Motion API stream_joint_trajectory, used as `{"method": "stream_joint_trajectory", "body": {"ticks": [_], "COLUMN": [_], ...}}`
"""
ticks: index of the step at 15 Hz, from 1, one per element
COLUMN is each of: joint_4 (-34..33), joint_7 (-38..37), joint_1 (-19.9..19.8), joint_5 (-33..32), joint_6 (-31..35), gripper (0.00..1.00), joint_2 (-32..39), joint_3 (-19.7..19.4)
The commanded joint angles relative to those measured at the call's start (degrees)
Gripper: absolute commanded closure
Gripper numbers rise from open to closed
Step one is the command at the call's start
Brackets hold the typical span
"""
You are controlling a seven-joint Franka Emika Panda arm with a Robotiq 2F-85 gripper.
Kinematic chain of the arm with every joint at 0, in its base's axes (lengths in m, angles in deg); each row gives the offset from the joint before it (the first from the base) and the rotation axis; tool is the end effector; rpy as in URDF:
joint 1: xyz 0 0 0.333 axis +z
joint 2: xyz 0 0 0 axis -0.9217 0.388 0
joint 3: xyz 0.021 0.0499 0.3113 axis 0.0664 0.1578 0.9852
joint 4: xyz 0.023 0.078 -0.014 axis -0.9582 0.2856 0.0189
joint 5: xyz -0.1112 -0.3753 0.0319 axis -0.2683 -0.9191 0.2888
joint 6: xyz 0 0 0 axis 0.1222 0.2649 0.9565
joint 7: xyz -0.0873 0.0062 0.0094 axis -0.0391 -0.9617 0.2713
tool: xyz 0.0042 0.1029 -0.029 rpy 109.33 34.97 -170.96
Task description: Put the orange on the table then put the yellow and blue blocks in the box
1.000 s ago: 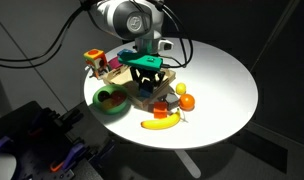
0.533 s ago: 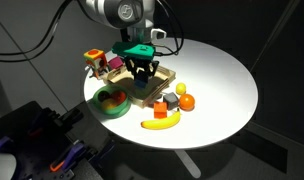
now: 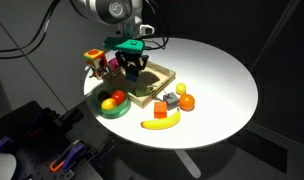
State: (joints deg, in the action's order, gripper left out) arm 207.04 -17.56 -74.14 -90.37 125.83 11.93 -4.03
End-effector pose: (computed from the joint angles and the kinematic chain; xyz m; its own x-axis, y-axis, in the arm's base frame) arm 0.5513 -0.0449 0.2083 0.9216 0.3740 -0.1037 0.3711 -0.9274 -0.0471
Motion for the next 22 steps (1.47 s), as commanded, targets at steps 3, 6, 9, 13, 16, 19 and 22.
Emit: {"method": "stream_joint_trajectory", "body": {"ticks": [3, 6, 9, 13, 16, 19, 22], "joint_4": [-2.4, -4.2, -6.5, -9.0, -9.8, -9.5, -8.6], "joint_7": [-9.9, -16.9, -23.0, -28.0, -29.4, -29.6, -29.6], "joint_1": [4.1, 6.1, 7.9, 9.0, 8.8, 8.3, 7.9], "joint_5": [0.2, 2.2, 4.6, 5.5, 5.7, 6.0, 5.8], "joint_6": [-0.8, -2.4, -3.0, -3.5, -3.2, -3.4, -3.7], "gripper": [0.69, 0.69, 0.69, 0.17, 0.0, 0.0, 0.0], "joint_2": [2.8, 4.6, 6.9, 9.1, 9.7, 9.1, 8.0], "joint_3": [0.1, 0.5, 0.6, 0.2, 0.0, -0.2, -0.8]}}
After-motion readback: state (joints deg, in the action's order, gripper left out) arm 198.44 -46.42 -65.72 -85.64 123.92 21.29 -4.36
